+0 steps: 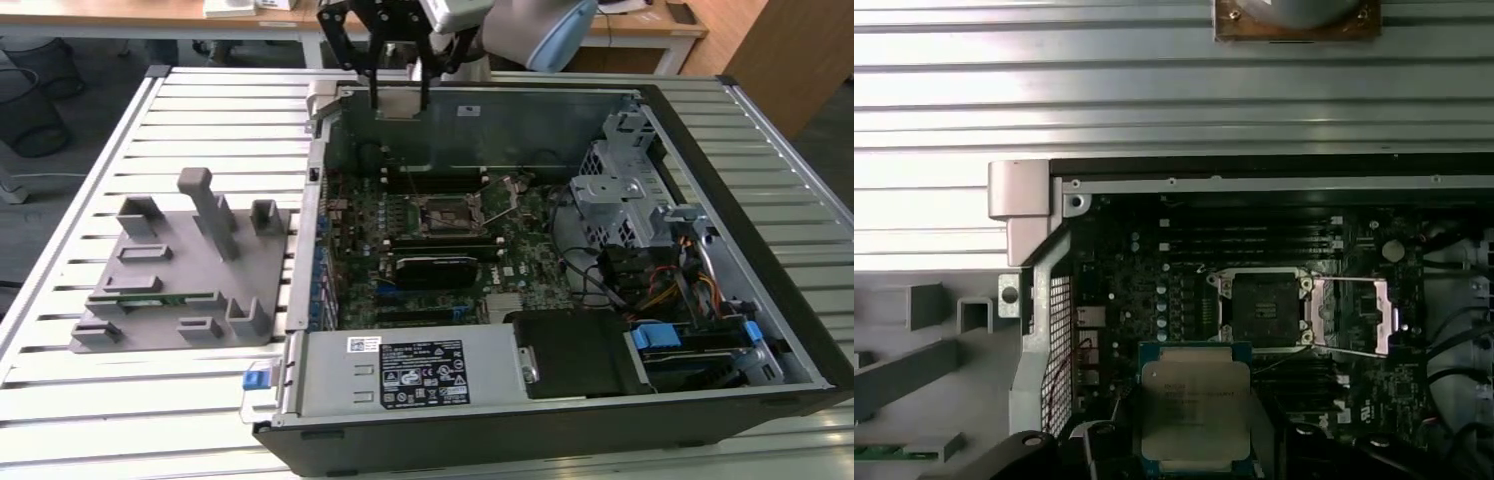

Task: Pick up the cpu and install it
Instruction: 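Pick up the cpu and move it towards the insertion slot, then place the cpu into insertion slot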

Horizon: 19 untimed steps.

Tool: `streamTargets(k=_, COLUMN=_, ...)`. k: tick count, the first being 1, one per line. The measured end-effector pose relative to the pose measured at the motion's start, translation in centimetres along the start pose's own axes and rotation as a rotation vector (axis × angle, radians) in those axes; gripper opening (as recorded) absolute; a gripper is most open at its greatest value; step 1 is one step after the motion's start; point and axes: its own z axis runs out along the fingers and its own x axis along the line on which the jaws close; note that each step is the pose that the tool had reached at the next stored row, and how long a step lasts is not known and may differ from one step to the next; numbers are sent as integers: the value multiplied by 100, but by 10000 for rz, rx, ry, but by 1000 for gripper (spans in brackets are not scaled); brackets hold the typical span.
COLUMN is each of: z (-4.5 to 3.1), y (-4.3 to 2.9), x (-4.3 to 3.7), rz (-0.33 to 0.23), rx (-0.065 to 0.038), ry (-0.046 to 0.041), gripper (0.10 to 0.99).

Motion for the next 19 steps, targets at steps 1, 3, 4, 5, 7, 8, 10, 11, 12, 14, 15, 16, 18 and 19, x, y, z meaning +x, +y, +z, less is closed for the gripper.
streamTargets(k=1, z=1, y=4, x=-45, rz=-1, rx=1, ry=0, gripper=525)
streamTargets(k=3, z=2, y=11, x=-134, rz=0, rx=1, ry=0, gripper=525)
streamTargets(k=4, z=3, y=14, x=-183, rz=-1, rx=1, ry=1, gripper=525)
streamTargets(k=5, z=4, y=18, x=-228, rz=-1, rx=2, ry=1, gripper=525)
streamTargets(k=7, z=5, y=23, x=-318, rz=-1, rx=1, ry=1, gripper=525)
streamTargets(k=8, z=6, y=25, x=-360, rz=-1, rx=1, ry=1, gripper=525)
streamTargets(k=10, z=8, y=29, x=-439, rz=0, rx=1, ry=1, gripper=525)
streamTargets(k=11, z=10, y=30, x=-475, rz=1, rx=0, ry=0, gripper=525)
streamTargets(k=12, z=10, y=31, x=-506, rz=7, rx=0, ry=0, gripper=525)
streamTargets(k=14, z=10, y=32, x=-533, rz=66, rx=10, ry=-3, gripper=525)
streamTargets(k=15, z=10, y=32, x=-544, rz=100, rx=15, ry=-4, gripper=525)
streamTargets(k=16, z=10, y=32, x=-556, rz=134, rx=21, ry=-6, gripper=525)
streamTargets(k=18, z=10, y=33, x=-576, rz=209, rx=32, ry=-10, gripper=525)
streamTargets(k=19, z=11, y=33, x=-581, rz=264, rx=37, ry=-13, gripper=525)
